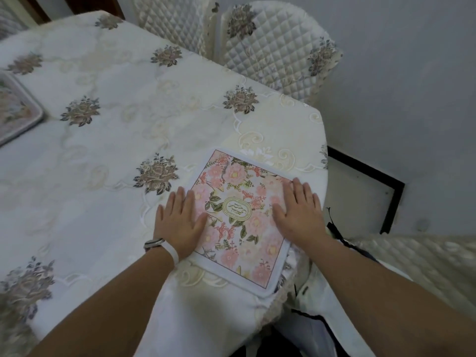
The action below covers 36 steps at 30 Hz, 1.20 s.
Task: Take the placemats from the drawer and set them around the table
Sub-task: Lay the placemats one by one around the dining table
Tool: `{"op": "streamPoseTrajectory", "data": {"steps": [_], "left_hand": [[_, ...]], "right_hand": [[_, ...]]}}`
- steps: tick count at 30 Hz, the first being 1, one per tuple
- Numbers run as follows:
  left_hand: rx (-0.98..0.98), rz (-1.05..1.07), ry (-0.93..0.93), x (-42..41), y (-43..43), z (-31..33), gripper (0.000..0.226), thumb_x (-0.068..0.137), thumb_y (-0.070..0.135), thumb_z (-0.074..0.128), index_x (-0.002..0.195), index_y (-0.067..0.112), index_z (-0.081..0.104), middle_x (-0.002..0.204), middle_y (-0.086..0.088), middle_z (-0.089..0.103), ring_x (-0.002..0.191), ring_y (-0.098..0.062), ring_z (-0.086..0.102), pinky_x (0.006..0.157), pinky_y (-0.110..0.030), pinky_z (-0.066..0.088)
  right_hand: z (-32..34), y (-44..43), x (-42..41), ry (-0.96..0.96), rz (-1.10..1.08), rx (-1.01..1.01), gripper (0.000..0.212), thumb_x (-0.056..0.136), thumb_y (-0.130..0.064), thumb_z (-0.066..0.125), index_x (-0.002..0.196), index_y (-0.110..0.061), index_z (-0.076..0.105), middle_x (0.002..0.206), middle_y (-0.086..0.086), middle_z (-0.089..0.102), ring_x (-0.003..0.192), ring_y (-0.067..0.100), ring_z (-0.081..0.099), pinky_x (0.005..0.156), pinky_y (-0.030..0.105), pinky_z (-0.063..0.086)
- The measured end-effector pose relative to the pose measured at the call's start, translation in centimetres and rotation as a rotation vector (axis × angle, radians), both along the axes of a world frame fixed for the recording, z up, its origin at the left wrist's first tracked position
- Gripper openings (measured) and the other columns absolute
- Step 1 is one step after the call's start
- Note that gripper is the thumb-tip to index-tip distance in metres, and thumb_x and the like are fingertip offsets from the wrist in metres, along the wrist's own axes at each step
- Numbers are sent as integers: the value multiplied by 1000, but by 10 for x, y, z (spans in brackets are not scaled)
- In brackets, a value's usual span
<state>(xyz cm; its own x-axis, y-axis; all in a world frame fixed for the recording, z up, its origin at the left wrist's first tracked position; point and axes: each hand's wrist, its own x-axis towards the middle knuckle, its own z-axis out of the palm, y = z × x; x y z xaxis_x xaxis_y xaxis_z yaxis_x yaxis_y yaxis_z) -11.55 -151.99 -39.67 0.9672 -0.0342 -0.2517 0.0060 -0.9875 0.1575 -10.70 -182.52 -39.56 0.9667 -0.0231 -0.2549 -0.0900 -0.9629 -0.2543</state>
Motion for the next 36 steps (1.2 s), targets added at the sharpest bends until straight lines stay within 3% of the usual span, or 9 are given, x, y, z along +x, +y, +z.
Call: {"op": "streamPoseTrajectory", "data": {"steps": [3, 6, 10, 14, 17, 22, 29, 36], "left_hand": [[-1, 44, 48, -32, 6, 5, 77, 92, 68, 4, 154, 25, -12, 161, 2, -19, 148, -18, -16, 119, -45, -1], [18, 88, 106, -62, 10, 17, 76, 94, 66, 14, 155, 26, -7, 162, 3, -15, 149, -19, -11, 119, -46, 1], [-14, 131, 119, -99, 3, 47, 78, 92, 54, 41, 155, 24, 8, 163, 2, 10, 150, -20, 6, 120, -46, 11], [-73, 175, 11, -131, -7, 81, 85, 78, 62, 26, 149, 17, 34, 154, -5, 37, 141, -25, 35, 112, -41, 31], [-81, 203, -65, -151, -6, 99, 75, 79, 56, 33, 141, 17, 48, 143, -4, 51, 130, -24, 49, 101, -41, 43], [-3, 244, -165, -203, 14, 127, 58, 81, 49, 44, 130, 20, 59, 132, -5, 61, 118, -26, 59, 88, -44, 53], [85, 371, -249, -283, 75, 162, 51, 81, 46, 47, 120, 20, 66, 120, -2, 68, 107, -25, 64, 83, -43, 56], [86, 541, -378, -391, 148, 178, 47, 80, 43, 51, 116, 19, 68, 115, -2, 68, 101, -25, 64, 79, -39, 54]], "right_hand": [[6, -23, -5, 40, 29, 6, 67, 100, -53, 20, 157, -24, -1, 164, 1, -11, 150, 24, -12, 122, 45, -3], [18, -40, -15, 83, 43, -20, 64, 101, -48, 25, 157, -19, 9, 165, 5, 0, 151, 27, -1, 121, 46, 7], [42, -43, -26, 4, 196, -76, 47, 98, -40, 37, 137, -14, 42, 146, 7, 38, 132, 24, 34, 111, 40, 28], [67, -19, -33, -16, 350, 95, 45, 100, -40, 34, 128, -12, 53, 133, 6, 52, 124, 25, 48, 103, 37, 40], [87, 9, -37, -32, 506, 183, 47, 100, -39, 38, 137, -12, 50, 138, 4, 52, 127, 24, 47, 104, 36, 39], [123, 68, -57, -111, 777, 191, 46, 97, -40, 42, 136, -16, 53, 134, 1, 56, 120, 22, 51, 101, 37, 41], [164, 154, -105, -212, 1113, 118, 62, 90, -49, 24, 136, -17, 51, 134, 2, 55, 120, 25, 51, 99, 40, 42], [185, 258, -176, -289, 1320, 56, 52, 93, -49, 36, 132, -18, 54, 130, 3, 58, 114, 25, 54, 95, 40, 45]]}}
